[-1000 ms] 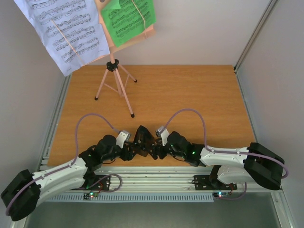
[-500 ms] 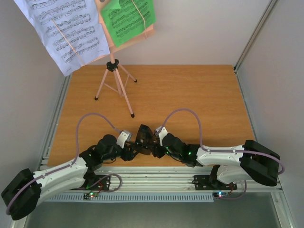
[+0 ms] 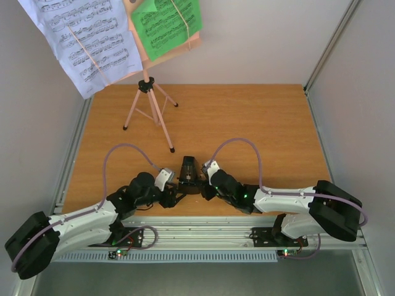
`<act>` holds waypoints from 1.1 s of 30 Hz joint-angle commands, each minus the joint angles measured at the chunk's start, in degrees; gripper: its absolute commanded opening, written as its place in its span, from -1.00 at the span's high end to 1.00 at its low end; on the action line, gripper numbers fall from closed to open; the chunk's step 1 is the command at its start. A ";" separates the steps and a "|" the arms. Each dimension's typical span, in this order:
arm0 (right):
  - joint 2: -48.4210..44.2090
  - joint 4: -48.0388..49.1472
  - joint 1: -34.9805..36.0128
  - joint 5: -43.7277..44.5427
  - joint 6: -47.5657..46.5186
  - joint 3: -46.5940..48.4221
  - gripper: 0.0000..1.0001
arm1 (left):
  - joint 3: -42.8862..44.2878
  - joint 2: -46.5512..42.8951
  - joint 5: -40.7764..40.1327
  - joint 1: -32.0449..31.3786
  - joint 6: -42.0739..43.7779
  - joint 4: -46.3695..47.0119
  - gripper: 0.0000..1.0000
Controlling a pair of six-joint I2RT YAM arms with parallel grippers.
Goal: Pack up the instrument practice props
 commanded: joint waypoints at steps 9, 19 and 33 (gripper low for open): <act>2.55 2.93 -6.51 -3.08 -2.65 1.81 -0.05 | 2.85 2.97 -3.85 -0.29 0.56 7.08 -0.31; -8.04 -10.15 -6.66 -3.43 -4.96 1.86 -0.39 | 3.40 -7.99 -18.68 -0.28 -4.95 -5.45 -0.60; -19.58 -40.18 -20.74 -4.40 8.78 2.96 -0.45 | 6.68 -26.00 -23.38 -0.22 -8.68 -25.09 -0.78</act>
